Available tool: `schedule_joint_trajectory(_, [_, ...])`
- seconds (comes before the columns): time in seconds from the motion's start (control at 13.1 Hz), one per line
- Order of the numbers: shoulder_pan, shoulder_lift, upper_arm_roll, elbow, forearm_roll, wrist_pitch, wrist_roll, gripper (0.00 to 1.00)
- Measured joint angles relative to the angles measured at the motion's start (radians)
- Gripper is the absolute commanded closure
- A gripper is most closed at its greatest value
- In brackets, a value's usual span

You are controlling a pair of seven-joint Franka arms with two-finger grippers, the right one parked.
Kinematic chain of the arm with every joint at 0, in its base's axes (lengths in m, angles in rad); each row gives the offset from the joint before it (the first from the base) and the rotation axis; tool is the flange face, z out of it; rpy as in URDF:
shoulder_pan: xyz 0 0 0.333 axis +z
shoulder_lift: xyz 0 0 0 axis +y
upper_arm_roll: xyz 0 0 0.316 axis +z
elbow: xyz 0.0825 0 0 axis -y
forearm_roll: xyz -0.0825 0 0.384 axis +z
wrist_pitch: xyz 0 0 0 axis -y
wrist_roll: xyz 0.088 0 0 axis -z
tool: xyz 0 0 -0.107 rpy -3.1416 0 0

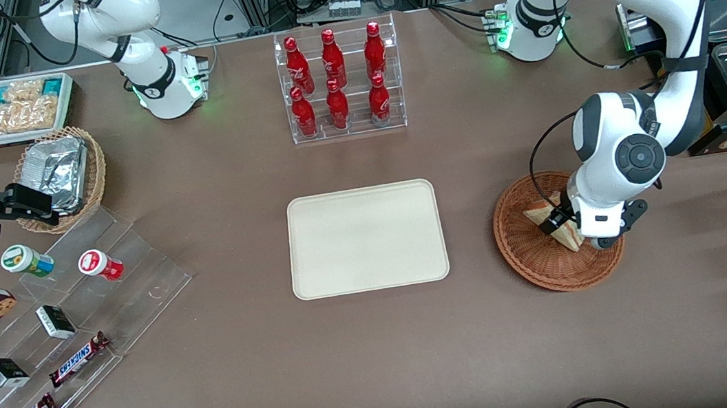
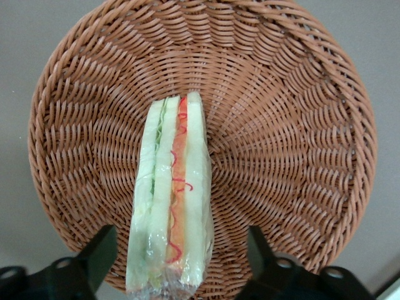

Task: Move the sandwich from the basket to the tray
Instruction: 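Close the left gripper on the wrapped sandwich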

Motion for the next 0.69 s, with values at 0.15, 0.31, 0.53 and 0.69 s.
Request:
schedule_joint_trajectory(0.15, [0.000, 0.012, 0.000, -0.003, 0.000, 0.001, 0.000, 0.41])
schedule_joint_trajectory(0.31, [0.000, 0.028, 0.000, -0.003, 0.000, 0.002, -0.002, 0.82])
schedule_joint_trajectory(0.53, [0.000, 0.033, 0.000, 0.000, 0.000, 0.003, -0.003, 1.00])
schedule_joint_trajectory(0.69, [0.000, 0.026, 0.002, 0.023, 0.000, -0.022, -0.003, 1.00])
